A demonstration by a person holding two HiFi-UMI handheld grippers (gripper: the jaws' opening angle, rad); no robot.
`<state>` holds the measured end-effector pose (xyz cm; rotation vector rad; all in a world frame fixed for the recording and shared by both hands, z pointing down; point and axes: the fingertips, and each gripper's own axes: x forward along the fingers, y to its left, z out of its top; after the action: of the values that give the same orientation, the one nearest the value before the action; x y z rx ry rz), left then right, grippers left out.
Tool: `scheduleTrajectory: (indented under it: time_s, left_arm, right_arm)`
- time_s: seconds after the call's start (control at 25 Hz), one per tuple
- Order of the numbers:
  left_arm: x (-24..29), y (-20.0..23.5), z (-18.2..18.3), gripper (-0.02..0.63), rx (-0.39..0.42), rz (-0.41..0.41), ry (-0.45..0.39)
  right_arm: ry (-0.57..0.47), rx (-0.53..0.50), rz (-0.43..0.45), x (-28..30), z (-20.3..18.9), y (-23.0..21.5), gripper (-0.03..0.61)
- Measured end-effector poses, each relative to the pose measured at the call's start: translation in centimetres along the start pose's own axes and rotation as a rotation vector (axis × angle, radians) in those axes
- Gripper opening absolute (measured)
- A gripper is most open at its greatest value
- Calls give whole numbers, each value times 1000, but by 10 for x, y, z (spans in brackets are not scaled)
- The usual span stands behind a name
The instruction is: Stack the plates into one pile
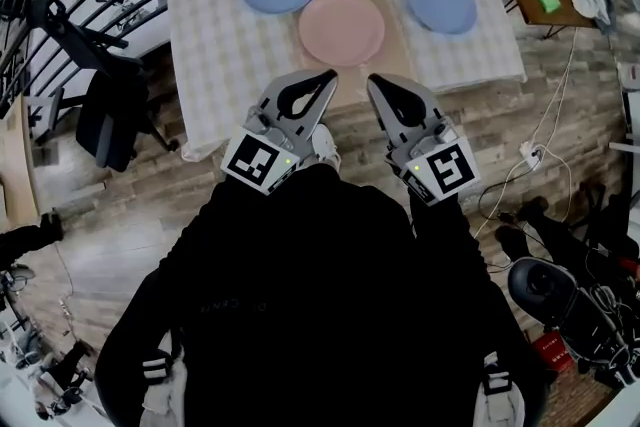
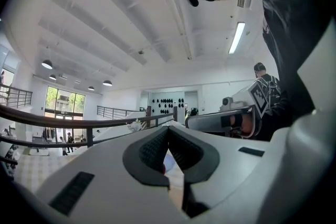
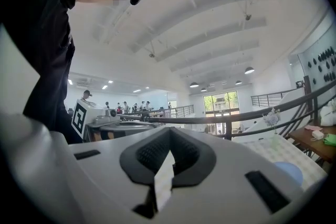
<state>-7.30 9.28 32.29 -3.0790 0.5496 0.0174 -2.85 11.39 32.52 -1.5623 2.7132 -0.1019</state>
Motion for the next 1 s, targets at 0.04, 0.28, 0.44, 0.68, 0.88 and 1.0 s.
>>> scheduleTrajectory:
  time_s: [0.04,0.28,0.44,0.68,0.88,1.0]
  left_arm:
    - [8,10,0,20,-3,-1,1]
    - [38,62,-2,18,-18,13,2]
    - [46,91,-2,20,-38,43,3]
    - [55,115,-12,18,-65,123,12]
    - [69,139,-17,18,-96,244,37]
    - [80,149,-16,20,-85,297,39]
  right_arm:
    - [8,3,2,10,1,-8,6]
    - [40,24,19,55,1,-42,6]
    - [64,45,36,78,-4,-56,6]
    - [78,39,93,97,-5,-80,6]
    - [103,22,208,119,-10,-105,6]
    - [111,14,265,130,-11,-120,6]
